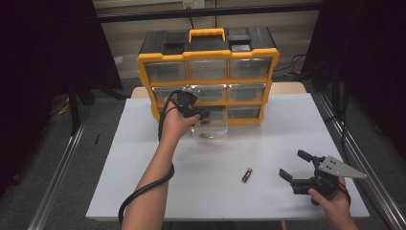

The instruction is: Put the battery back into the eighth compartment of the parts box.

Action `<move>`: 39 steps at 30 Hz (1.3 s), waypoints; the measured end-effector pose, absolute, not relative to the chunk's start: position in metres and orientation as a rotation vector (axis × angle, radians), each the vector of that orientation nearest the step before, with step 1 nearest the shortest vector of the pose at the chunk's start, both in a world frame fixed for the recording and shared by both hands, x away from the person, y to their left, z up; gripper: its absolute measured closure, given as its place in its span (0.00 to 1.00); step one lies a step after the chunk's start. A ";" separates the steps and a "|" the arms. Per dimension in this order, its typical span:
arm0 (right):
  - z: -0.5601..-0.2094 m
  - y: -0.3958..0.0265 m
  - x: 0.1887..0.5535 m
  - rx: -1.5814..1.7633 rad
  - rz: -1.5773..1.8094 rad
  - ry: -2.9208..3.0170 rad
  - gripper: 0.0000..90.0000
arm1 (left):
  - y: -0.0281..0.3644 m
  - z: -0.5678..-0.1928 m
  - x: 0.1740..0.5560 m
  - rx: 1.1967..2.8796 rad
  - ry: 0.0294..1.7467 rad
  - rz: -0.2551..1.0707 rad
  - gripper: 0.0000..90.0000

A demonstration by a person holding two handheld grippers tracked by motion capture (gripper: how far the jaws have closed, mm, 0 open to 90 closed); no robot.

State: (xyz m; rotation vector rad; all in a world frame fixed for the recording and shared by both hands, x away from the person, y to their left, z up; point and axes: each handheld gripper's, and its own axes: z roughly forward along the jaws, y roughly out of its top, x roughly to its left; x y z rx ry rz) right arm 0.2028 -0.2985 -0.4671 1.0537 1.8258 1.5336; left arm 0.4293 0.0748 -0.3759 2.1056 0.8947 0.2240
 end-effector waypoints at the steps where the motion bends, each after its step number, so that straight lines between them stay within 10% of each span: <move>1: -0.467 -0.298 0.203 1.054 1.534 1.828 0.02 | 0.075 -0.375 0.428 2.105 0.903 0.223 0.75; 39: -0.466 -0.296 0.202 1.043 1.536 1.829 0.02 | 0.062 -0.384 0.376 2.074 0.784 0.091 0.29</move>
